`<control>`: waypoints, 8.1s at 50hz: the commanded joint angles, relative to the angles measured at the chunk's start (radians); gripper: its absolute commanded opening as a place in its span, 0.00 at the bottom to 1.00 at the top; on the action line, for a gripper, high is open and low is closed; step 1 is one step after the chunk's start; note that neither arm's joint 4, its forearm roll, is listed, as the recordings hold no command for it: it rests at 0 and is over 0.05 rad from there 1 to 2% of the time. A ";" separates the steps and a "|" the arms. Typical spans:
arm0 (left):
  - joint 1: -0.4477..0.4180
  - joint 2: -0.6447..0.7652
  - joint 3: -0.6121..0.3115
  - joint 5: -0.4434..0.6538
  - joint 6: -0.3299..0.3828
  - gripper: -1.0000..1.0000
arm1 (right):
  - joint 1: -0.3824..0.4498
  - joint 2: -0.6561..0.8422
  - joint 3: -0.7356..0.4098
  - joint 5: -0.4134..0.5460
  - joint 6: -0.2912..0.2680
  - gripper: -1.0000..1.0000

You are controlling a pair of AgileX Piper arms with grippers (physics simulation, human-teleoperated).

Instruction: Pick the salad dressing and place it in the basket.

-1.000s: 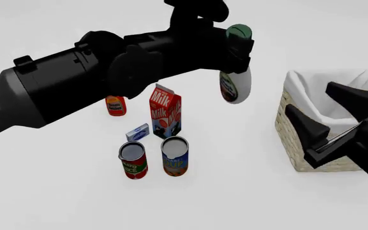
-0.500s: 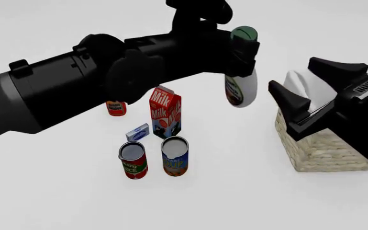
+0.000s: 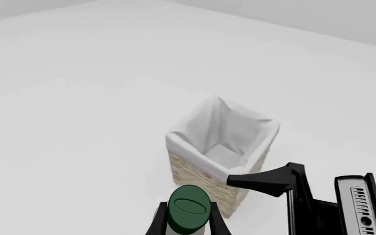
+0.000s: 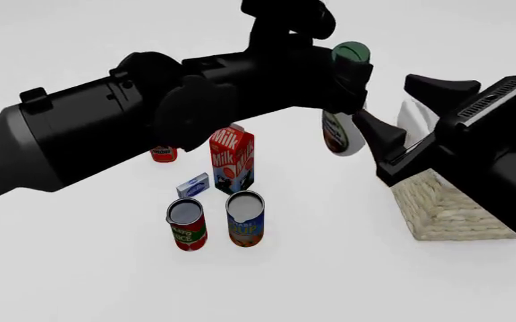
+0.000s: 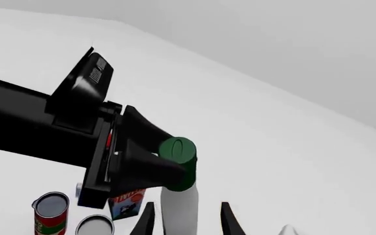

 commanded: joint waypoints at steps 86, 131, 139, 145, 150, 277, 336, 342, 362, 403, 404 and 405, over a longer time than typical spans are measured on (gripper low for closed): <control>-0.164 -0.311 -0.150 0.198 -0.060 1.00 | 0.020 0.166 -0.004 -0.125 0.026 0.00; 1.062 -1.570 1.336 -0.291 0.098 1.00 | -0.045 0.022 -0.043 -0.017 0.031 0.00; 1.121 -1.588 1.524 -0.410 0.104 1.00 | -0.096 -0.004 -0.063 -0.003 0.036 0.00; 1.151 -1.592 1.525 -0.336 0.076 1.00 | -0.129 -0.015 -0.087 0.014 0.042 0.00; 1.158 -1.592 1.525 -0.305 0.107 1.00 | -0.167 -0.014 -0.103 0.018 0.039 0.00; 1.122 -1.592 1.525 -0.118 0.079 1.00 | -0.739 0.548 -0.184 -0.202 0.154 0.00; 1.125 -1.592 1.525 -0.118 0.084 1.00 | -0.729 0.662 -0.199 -0.233 0.183 1.00; 1.123 -1.592 1.525 -0.118 0.082 1.00 | -0.724 0.655 -0.199 -0.228 0.184 1.00; 1.118 -1.592 1.525 -0.113 0.083 1.00 | -0.693 0.509 -0.154 -0.174 0.181 1.00; 1.101 -1.592 1.525 -0.123 0.074 1.00 | -0.624 -0.002 0.077 0.027 0.190 1.00; 1.101 -1.592 1.525 -0.123 0.074 1.00 | -0.623 -0.016 0.079 0.037 0.195 1.00; 1.101 -1.592 1.525 -0.123 0.074 1.00 | -0.623 -0.016 0.079 0.037 0.195 1.00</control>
